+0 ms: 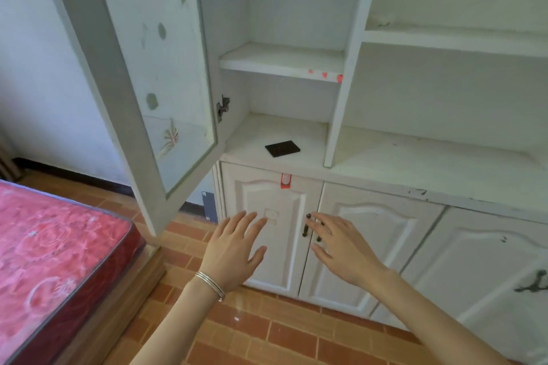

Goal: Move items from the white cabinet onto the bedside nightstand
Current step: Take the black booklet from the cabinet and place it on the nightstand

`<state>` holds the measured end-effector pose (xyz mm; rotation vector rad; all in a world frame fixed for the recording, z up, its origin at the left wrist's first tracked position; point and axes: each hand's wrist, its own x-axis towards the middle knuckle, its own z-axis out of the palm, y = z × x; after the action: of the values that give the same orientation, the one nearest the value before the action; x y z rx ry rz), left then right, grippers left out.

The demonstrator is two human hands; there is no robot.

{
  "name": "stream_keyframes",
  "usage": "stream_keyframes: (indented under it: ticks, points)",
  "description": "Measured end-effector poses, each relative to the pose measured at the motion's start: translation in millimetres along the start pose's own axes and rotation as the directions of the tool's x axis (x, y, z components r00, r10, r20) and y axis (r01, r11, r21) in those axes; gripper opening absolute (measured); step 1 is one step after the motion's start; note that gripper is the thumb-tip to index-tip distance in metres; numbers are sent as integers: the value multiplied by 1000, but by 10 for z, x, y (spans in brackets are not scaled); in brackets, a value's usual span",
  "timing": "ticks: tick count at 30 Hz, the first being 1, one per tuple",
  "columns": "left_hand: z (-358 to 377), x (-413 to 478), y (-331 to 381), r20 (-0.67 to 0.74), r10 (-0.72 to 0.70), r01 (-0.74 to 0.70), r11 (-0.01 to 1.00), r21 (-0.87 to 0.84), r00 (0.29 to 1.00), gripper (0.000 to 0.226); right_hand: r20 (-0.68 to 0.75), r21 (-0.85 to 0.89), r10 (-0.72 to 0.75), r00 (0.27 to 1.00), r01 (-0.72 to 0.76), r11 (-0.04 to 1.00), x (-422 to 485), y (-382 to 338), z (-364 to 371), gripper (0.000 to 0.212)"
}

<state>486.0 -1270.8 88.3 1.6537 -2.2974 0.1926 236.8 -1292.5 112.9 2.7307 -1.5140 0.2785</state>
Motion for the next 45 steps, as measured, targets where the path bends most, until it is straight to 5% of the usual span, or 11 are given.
stream_keyframes:
  ticks: [13, 32, 40, 45]
  points:
    - [654, 1294, -118, 140, -53, 49, 998, 30, 989, 55, 33, 57, 9, 999, -11, 998, 833, 1029, 351, 47]
    - [1607, 3253, -1252, 312, 92, -80, 996, -50, 946, 72, 143, 129, 79, 986, -98, 987, 2636, 1667, 753, 53]
    - [1723, 3002, -1137, 108, 94, -85, 993, -85, 990, 61, 170, 165, 17, 985, -45, 985, 2929, 1819, 866, 52]
    - [1730, 2692, -972, 44, 91, -90, 996, -30, 995, 72, 160, 201, -27, 987, -6, 980, 3048, 1877, 952, 50]
